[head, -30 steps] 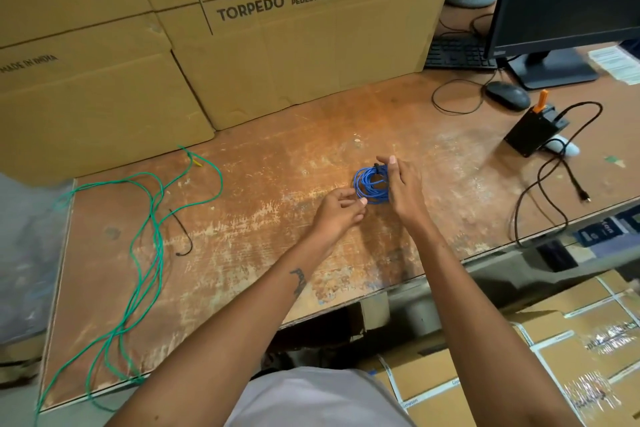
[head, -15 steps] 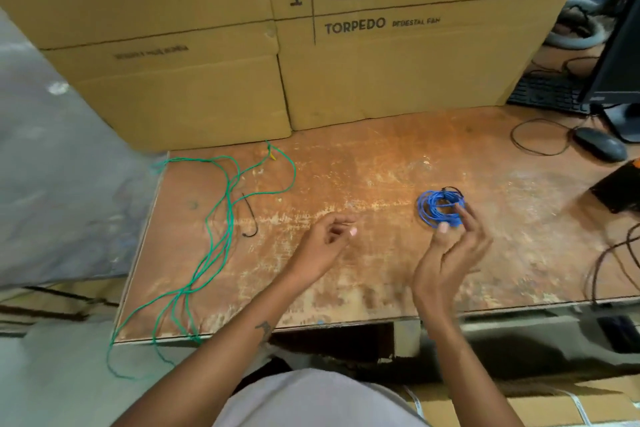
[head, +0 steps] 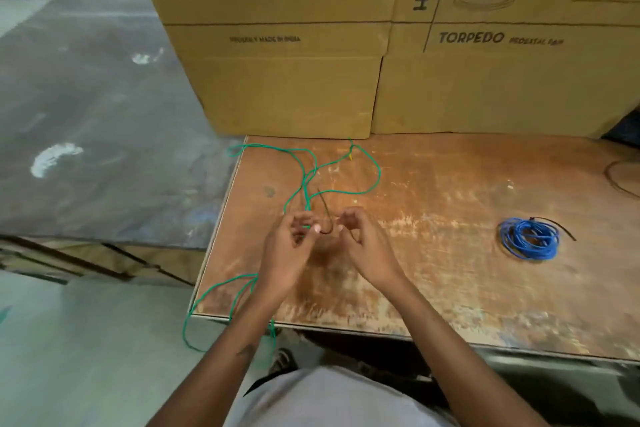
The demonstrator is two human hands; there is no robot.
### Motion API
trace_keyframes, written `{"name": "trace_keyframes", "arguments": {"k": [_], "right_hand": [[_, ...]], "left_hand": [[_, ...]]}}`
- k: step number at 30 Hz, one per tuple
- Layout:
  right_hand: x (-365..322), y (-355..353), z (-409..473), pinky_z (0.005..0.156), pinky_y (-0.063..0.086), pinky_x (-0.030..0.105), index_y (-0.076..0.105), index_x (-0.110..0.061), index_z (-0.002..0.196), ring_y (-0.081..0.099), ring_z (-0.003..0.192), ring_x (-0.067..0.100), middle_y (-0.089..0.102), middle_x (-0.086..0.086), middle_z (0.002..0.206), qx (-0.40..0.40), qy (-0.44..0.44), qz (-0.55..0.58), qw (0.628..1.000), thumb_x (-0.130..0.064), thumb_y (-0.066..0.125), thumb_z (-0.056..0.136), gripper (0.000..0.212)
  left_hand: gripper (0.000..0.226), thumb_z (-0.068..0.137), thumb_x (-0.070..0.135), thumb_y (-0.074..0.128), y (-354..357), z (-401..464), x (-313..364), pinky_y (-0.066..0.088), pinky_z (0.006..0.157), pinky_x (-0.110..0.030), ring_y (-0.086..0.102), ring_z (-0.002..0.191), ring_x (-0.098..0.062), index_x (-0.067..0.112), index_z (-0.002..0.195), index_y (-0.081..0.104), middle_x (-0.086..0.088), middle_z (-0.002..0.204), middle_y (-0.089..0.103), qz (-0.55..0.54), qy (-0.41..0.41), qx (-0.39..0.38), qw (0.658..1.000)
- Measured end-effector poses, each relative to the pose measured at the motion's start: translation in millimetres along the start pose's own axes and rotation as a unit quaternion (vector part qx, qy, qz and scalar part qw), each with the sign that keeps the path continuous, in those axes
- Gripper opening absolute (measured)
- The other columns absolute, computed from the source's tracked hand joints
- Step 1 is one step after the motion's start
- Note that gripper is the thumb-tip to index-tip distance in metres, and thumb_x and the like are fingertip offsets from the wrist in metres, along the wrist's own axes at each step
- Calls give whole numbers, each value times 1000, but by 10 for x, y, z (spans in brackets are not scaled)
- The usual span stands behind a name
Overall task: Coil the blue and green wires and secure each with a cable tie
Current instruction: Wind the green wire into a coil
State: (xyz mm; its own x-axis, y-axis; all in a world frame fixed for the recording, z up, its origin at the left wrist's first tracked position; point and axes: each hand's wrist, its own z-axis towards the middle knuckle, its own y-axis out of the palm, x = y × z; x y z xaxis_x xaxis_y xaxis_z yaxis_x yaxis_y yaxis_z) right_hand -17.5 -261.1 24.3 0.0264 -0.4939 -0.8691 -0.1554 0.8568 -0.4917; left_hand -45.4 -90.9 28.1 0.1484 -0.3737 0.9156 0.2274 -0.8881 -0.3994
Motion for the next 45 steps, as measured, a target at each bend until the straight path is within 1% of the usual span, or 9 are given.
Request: {"name": "trace_keyframes", "arguments": {"k": [4, 7, 13, 16, 21, 27, 30, 36, 45], "right_hand": [[-33, 403, 560, 85, 62, 42, 69, -31, 99, 75, 89, 29, 79, 7, 100, -76, 127, 11, 989, -27, 65, 92, 9], [175, 773, 984, 82, 61, 44, 75, -17, 98, 75, 89, 29, 80, 8, 94, -55, 149, 3, 987, -46, 55, 73, 43], [-416, 924, 1032, 61, 42, 34, 56, -13, 61, 67, 73, 34, 63, 11, 69, -3, 201, -120, 972, -67, 73, 85, 62], [-453, 1005, 1059, 67, 45, 37, 71, -8, 82, 74, 94, 35, 77, 18, 97, 11, 204, -139, 969, -65, 74, 85, 57], [-513, 971, 1092, 91, 56, 42, 75, -8, 112, 69, 119, 42, 75, 21, 122, 13, 199, -156, 968, -37, 66, 97, 33], [-681, 891, 847, 83, 56, 43, 70, -16, 105, 75, 101, 37, 81, 10, 98, 72, 113, -34, 990, -27, 66, 102, 12], [-794, 863, 614, 82, 53, 37, 66, -16, 123, 73, 102, 27, 80, 4, 106, 73, 67, -4, 995, -22, 64, 103, 21], [-778, 802, 192, 85, 36, 3, 61, -15, 121, 57, 97, 3, 67, 1, 119, 55, -100, -20, 993, -4, 62, 102, 22], [-820, 492, 135, 77, 55, 44, 65, -28, 97, 67, 82, 15, 72, -5, 93, 155, 100, 219, 958, -64, 53, 101, 38]], "left_hand": [[47, 84, 28, 84, -194, 298, -120, 49, 98, -42, 60, 114, -29, 11, 123, 63, -10, 119, 65, 144, -15, 23, 989], [54, 81, 38, 80, -249, 539, -282, 41, 104, -44, 53, 123, -36, 7, 123, 64, -18, 123, 65, 185, -64, -23, 980], [48, 85, 55, 46, -152, 966, -883, 57, 75, -49, 72, 88, -39, 13, 87, 69, -16, 84, 74, 74, -145, -60, 985], [32, 95, 34, 45, -190, 917, -662, 58, 88, -41, 72, 90, -30, 14, 98, 71, -9, 96, 76, 2, -153, -126, 980], [41, 96, -9, 35, -220, 868, -419, 51, 59, -25, 62, 54, -11, 14, 89, 69, 5, 61, 71, -137, -200, -101, 965], [26, 108, 30, 50, -389, 985, -161, 46, 37, -16, 58, 39, -2, 17, 87, 59, 6, 57, 65, -369, -279, -54, 885], [34, 106, 45, 50, -458, 1078, 2, 42, 40, -14, 58, 45, -1, 19, 89, 64, 2, 75, 67, -336, -250, -116, 901], [30, 106, 20, 58, -457, 1010, 354, 54, 46, -22, 70, 54, -8, 0, 127, 64, -7, 92, 71, -340, -201, -127, 910], [22, 109, 13, 50, -430, 759, 508, 62, 62, -23, 71, 60, -9, 7, 120, 68, -1, 81, 59, -332, -125, -147, 923]]}}
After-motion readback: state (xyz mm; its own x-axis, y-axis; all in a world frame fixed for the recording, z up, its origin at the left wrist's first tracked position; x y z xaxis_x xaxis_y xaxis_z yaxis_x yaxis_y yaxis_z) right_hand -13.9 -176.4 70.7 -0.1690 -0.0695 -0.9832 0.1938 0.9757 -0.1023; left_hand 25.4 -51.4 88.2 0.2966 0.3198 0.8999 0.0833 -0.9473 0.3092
